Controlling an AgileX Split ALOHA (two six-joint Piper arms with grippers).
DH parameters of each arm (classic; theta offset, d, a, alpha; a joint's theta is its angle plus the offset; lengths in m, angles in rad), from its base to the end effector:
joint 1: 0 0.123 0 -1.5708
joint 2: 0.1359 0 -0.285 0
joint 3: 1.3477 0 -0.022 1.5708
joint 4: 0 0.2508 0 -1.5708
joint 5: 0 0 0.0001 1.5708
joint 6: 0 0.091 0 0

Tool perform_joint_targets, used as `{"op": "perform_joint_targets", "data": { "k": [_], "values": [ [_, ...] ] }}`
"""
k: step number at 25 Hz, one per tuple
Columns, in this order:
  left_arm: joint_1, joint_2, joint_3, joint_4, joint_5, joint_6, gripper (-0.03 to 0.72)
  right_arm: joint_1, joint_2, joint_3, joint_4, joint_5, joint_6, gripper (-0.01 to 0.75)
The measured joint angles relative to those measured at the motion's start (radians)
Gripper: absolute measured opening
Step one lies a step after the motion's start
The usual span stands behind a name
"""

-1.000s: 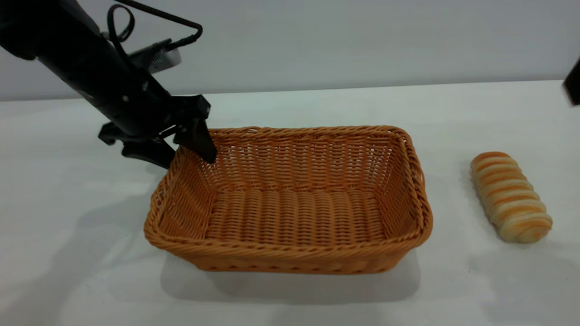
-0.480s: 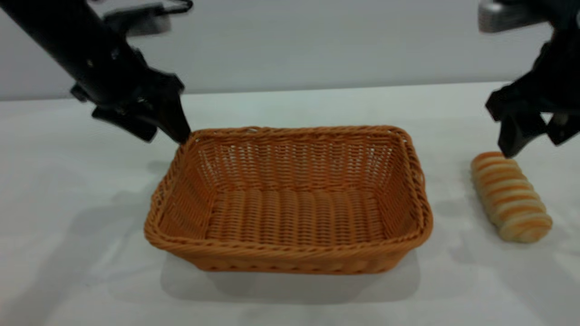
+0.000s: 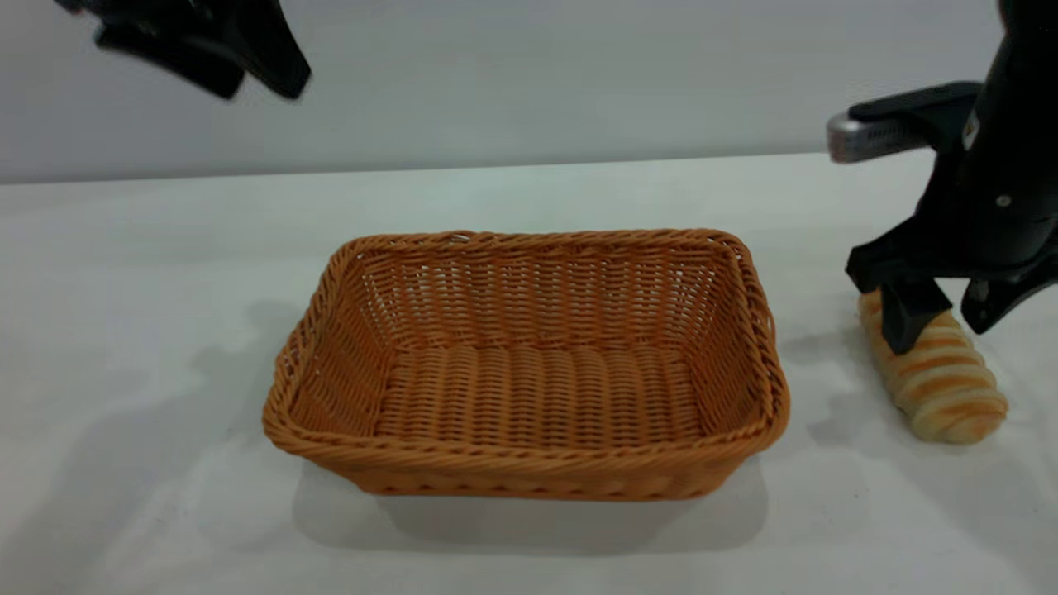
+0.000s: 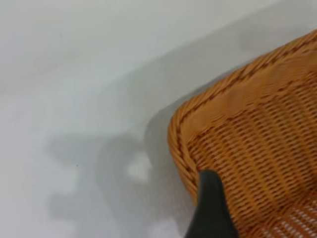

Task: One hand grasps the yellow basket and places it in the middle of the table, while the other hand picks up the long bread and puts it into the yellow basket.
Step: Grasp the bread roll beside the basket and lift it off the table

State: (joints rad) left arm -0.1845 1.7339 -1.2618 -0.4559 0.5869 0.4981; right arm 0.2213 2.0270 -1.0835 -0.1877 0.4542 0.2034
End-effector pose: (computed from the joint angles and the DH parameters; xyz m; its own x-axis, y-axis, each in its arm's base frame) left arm 0.3673 -0.0912 0.2511 -0.7437 0.2475 -0.6210 0.4070 0.9046 -0.1268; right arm 0.3566 0.0726 0.0969 -0.9472 -0.1780 -0.2666 -0.1652 0.9838 -0.0699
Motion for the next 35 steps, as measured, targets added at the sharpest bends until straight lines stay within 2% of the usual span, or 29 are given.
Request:
{"op": "perform_joint_targets", "data": {
  "k": [10, 18, 21, 24, 25, 30, 31, 35],
  "values": [
    [0.0, -0.133, 0.001, -0.001, 0.086, -0.025, 0.586, -0.066, 0.106, -0.079, -0.029, 0.012, -0.004, 0.589],
    [0.0, -0.222, 0.002, -0.079, 0.138, -0.025, 0.586, -0.068, 0.174, -0.106, -0.029, -0.005, -0.007, 0.587],
    [0.0, -0.259, 0.002, -0.113, 0.166, -0.025, 0.586, -0.068, 0.194, -0.109, -0.029, -0.015, -0.007, 0.563],
    [0.0, -0.292, 0.002, -0.141, 0.202, -0.025, 0.586, -0.068, 0.206, -0.112, -0.029, -0.019, -0.007, 0.491],
    [0.0, -0.302, 0.002, -0.146, 0.21, -0.025, 0.586, -0.068, 0.207, -0.113, -0.026, -0.019, -0.007, 0.446],
    [0.0, -0.329, 0.002, -0.154, 0.231, -0.024, 0.586, -0.068, 0.21, -0.114, -0.025, -0.01, -0.007, 0.123],
    [0.0, -0.331, 0.002, -0.152, 0.239, -0.024, 0.586, -0.068, 0.21, -0.114, -0.032, -0.008, -0.007, 0.086],
    [0.0, -0.334, 0.003, -0.103, 0.272, -0.025, 0.586, -0.067, 0.2, -0.114, -0.054, 0.008, -0.007, 0.065]
  ]
}}
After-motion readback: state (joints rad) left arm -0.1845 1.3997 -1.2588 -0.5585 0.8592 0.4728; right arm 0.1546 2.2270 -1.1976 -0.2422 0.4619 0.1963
